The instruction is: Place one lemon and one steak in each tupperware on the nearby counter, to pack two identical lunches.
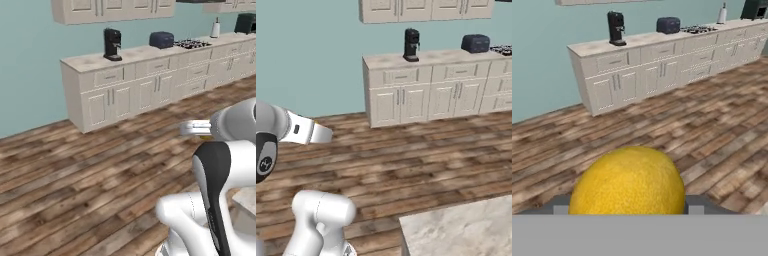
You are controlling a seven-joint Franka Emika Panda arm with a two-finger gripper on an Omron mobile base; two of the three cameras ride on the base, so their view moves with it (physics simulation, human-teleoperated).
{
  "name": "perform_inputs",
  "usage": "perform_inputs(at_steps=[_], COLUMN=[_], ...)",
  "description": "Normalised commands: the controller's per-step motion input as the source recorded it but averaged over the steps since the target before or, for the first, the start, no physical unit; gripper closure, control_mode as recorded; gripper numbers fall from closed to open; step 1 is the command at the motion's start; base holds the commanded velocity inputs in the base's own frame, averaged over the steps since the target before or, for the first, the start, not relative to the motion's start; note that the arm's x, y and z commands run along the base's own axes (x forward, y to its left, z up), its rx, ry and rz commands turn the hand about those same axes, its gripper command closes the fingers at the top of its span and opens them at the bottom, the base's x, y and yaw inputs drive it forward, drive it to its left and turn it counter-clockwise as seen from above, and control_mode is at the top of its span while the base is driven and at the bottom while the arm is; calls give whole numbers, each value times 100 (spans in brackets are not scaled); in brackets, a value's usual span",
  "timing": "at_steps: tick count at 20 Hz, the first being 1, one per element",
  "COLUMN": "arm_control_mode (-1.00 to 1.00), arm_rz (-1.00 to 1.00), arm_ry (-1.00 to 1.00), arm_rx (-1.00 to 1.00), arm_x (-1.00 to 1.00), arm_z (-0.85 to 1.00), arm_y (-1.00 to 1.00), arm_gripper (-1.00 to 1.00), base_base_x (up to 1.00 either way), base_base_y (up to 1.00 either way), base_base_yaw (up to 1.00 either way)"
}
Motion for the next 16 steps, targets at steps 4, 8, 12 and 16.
perform_inputs(at_steps=[4,8,12,16], arm_control_mode=[100,100,100,100], arm_rz=[0,0,0,0], arm_ry=[0,0,0,0], arm_rx=[0,0,0,0], arm_x=[0,0,0,0], arm_z=[0,0,0,0], arm_y=[0,0,0,0], arm_gripper=[100,100,100,100], base_base_x=[69,47,14,29], base_base_y=[0,0,-1,0], base_base_yaw=[-40,-37,-32,-41])
